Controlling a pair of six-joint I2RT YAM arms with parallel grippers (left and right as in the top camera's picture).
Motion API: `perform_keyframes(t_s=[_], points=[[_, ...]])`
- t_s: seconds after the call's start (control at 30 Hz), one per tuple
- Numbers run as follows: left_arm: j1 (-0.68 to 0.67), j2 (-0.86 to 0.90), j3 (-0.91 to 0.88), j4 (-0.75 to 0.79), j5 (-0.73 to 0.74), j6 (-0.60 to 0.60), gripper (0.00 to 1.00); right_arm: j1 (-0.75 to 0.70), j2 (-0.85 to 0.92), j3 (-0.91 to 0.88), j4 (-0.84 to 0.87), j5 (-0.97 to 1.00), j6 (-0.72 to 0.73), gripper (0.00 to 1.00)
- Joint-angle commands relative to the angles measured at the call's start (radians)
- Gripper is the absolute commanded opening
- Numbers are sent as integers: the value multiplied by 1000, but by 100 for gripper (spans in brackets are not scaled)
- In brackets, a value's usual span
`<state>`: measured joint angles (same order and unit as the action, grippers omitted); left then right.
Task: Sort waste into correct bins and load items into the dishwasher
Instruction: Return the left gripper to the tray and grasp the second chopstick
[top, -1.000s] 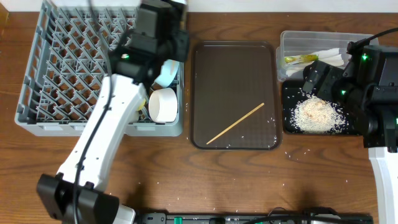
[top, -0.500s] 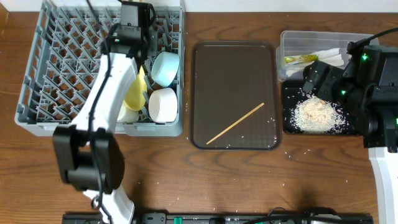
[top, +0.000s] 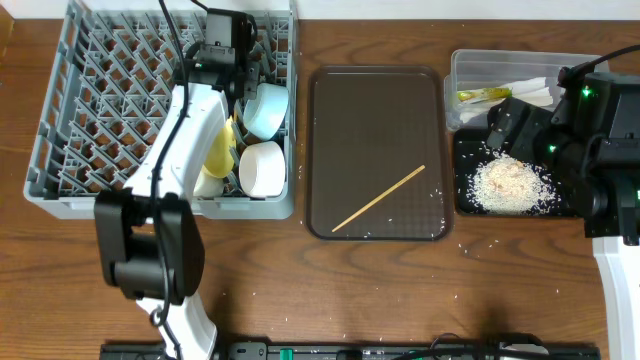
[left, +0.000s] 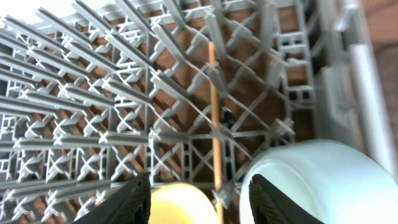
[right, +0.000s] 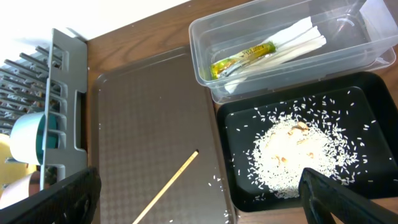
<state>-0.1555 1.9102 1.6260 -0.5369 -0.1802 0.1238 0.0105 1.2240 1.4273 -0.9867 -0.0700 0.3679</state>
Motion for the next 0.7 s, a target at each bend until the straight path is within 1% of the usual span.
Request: perform_keyframes(t_s=[0.0,0.1,0.17,0.2,0.27,0.33,0.4,0.5,0.67], points=[[-51,-145,-2,-58,63,-13,53,-5,2,12,-2,14,13,99],[-108,-211,-2,-150,140,-14,52,-5,2,12,-2,14,13,99],[-151,-235,-2,-210,189,-37,52,-5,2,12,-2,14,13,99],[-178,-242,-2,-248,219,-51,51,-5,2,12,-2,14,13,99],[-227,-242,-4,-312,289,-86,45,-5,2,12,-2,14,13,99],[-275,-230,-22,-350,370,-95,46,-5,2,12,-2,14,13,99],[-319,-220,-55,-359,407,-95,45,-5,2,12,-2,14,13,99],[-387,-189,-118,-351,408,-95,46,-5,2,12,-2,14,13,99],[-484,-122,-208,-286,408,-95,47,-5,2,12,-2,14,13,99]])
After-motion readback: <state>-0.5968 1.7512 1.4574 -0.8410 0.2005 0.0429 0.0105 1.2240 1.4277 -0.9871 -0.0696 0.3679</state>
